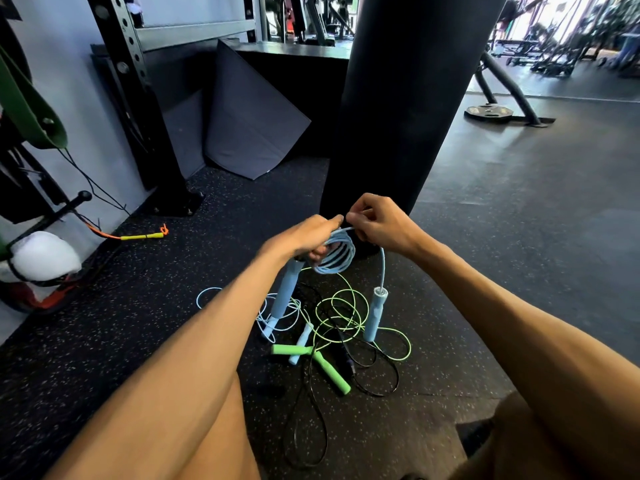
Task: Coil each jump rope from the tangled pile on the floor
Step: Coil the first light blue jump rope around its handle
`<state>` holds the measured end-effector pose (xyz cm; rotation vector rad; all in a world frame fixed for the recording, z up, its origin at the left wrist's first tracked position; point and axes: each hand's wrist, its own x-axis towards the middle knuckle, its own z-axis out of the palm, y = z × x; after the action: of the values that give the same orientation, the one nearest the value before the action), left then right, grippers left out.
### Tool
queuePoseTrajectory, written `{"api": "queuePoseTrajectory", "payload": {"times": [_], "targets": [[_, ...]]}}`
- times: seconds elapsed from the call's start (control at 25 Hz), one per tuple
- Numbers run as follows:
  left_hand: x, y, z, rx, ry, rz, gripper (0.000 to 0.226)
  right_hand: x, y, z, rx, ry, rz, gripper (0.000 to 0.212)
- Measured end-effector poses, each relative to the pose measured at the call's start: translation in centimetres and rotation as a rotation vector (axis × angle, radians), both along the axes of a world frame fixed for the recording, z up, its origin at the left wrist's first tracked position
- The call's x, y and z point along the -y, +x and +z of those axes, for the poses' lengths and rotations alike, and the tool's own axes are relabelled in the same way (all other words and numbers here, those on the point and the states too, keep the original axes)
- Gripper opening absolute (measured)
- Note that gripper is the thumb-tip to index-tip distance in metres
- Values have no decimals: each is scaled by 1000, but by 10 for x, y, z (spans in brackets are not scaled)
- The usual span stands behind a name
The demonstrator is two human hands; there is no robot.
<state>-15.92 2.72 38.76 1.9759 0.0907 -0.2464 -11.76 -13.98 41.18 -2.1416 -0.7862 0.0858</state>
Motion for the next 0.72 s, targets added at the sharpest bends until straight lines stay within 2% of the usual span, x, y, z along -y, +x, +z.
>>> {"api": "queuePoseTrajectory", "payload": {"times": [0.16, 0.28, 0.44, 0.6, 0.72], "targets": [[-5, -4, 8, -93, -345, -126, 53, 6, 3, -1, -112, 110, -81, 19], [-10, -3, 14, -113, -602, -64, 55, 9, 2, -2, -166, 165, -114, 19], [-15, -1, 20, 27, -833, 58, 53, 11, 7, -11, -312, 225, -76, 16], [-20, 1, 23, 159, -1047, 158, 52, 8, 3, -21, -470, 161, 10, 18], [-18, 3, 23, 204, -1097, 210, 54, 1, -2, -25, -599, 138, 74, 11]]}}
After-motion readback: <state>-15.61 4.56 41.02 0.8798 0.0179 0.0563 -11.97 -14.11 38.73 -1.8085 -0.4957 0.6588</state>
